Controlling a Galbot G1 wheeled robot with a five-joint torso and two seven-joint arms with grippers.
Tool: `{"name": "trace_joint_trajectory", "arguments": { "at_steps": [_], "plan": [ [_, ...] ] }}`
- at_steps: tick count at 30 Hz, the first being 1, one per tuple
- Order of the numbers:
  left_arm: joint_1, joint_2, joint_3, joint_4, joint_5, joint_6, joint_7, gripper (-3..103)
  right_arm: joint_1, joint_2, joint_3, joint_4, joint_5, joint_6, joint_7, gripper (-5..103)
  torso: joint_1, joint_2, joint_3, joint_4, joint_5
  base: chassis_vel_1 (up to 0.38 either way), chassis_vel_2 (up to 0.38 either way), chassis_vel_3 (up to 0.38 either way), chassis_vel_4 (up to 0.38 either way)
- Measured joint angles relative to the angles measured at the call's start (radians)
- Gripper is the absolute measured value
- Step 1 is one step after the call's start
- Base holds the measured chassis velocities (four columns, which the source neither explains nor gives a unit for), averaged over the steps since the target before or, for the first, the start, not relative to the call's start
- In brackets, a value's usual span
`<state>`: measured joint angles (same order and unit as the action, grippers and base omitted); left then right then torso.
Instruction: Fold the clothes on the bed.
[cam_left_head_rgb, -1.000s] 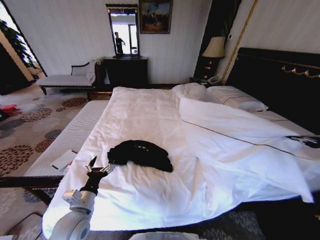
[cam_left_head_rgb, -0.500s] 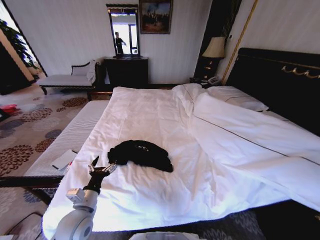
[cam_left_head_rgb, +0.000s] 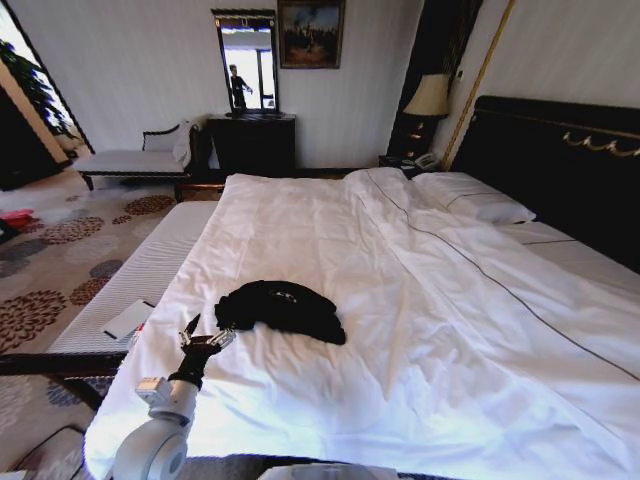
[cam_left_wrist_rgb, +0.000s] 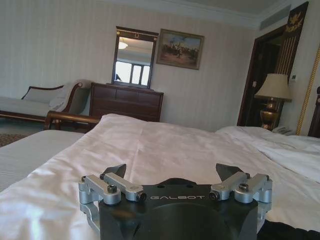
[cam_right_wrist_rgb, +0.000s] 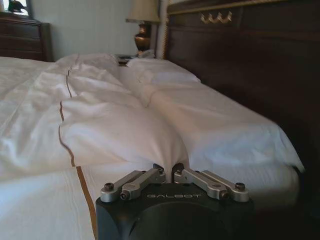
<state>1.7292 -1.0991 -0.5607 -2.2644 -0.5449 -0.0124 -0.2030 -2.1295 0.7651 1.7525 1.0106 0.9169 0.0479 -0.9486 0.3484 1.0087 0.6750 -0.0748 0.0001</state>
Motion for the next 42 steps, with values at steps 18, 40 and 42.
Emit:
{"name": "trace_joint_trajectory", "arguments": {
  "at_steps": [18,40,42],
  "plan": [
    [-0.018,0.005,0.051,0.018,0.019,0.001,-0.008,100,0.115,0.245,-0.171,0.054,-0.105,0.107,0.084,2,0.000,0.000,0.000,-0.0016,-0.0003,0.000,0.000,0.000,0.000],
    [0.024,0.001,0.050,-0.031,0.071,0.025,-0.035,100,0.243,0.300,-0.324,-0.021,-0.124,0.198,0.194,25,0.000,0.000,0.000,-0.0009,-0.0001,0.000,0.000,0.000,0.000],
    [0.027,0.002,0.047,-0.031,0.072,0.025,-0.035,100,0.238,0.314,-0.311,-0.003,-0.123,0.205,0.180,36,0.000,0.000,0.000,-0.0004,-0.0002,0.000,0.000,0.000,0.000]
  ]
}}
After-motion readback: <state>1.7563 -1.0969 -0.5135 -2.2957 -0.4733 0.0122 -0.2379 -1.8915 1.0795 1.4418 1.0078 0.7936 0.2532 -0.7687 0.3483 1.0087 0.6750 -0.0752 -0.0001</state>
